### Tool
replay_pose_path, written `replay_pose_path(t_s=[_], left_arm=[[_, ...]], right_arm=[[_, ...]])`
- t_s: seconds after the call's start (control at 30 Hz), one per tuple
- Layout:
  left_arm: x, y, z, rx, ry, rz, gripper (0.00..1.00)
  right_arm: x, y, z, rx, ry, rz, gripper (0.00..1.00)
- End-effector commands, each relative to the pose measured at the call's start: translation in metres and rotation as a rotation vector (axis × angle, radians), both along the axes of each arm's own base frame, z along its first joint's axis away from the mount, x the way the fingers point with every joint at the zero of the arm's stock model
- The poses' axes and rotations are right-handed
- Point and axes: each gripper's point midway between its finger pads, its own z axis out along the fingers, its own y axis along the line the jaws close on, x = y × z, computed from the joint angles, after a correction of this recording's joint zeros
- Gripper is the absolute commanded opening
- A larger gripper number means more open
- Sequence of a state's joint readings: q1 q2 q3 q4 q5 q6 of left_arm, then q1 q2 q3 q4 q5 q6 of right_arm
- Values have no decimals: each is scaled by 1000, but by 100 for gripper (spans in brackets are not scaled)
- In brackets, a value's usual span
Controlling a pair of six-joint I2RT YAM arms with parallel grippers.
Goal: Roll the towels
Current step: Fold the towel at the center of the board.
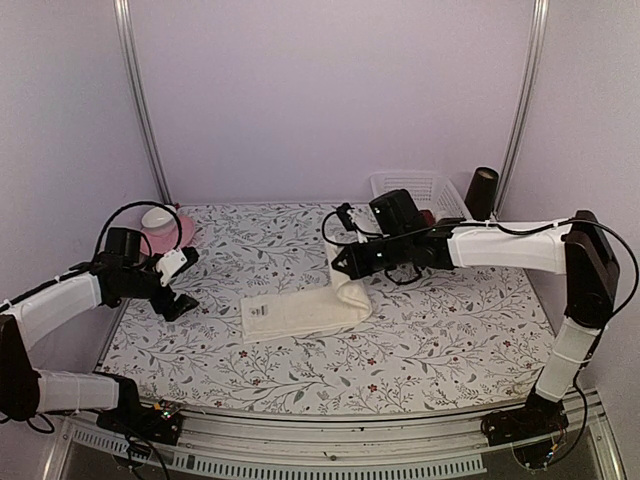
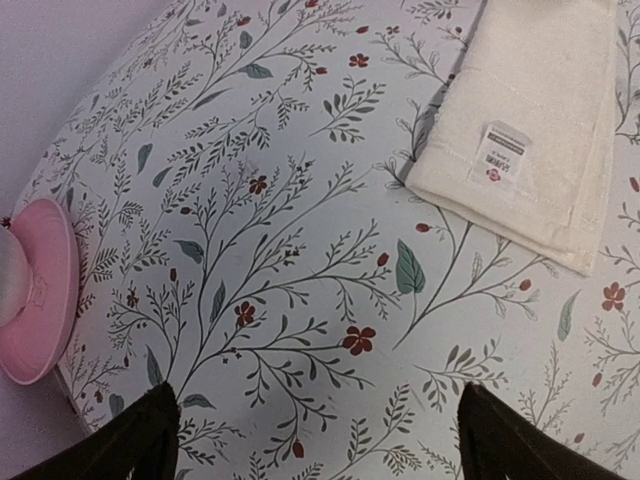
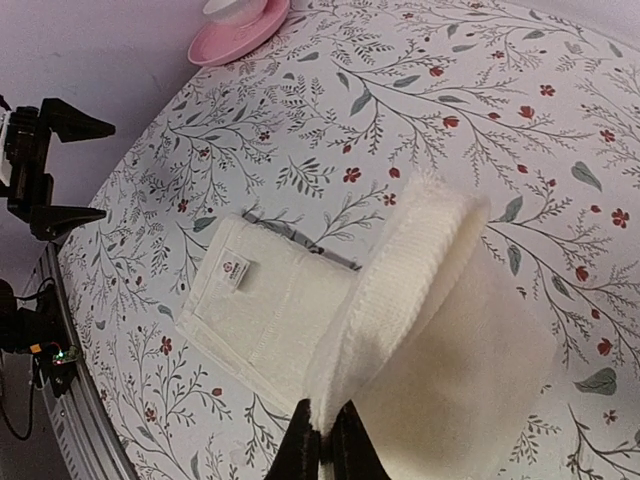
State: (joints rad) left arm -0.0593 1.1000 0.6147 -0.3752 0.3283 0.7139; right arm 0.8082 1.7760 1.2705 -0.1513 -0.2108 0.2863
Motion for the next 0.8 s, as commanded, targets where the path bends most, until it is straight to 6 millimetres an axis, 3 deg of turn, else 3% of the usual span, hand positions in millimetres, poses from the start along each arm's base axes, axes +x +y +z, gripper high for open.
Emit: replay_pose_path(t_s=[0.0, 0.53, 0.77], left_arm=[[-1, -5, -4, -6, -1, -13, 97], [-2, -6, -4, -7, -3, -17, 97], [-2, -5, -6, -4, 2, -15, 97]], right_arm=[[-7, 43, 4, 39, -14, 110, 2], [-34, 109, -29, 59, 27, 258, 2], [-45, 122, -39, 57, 45, 307, 2]])
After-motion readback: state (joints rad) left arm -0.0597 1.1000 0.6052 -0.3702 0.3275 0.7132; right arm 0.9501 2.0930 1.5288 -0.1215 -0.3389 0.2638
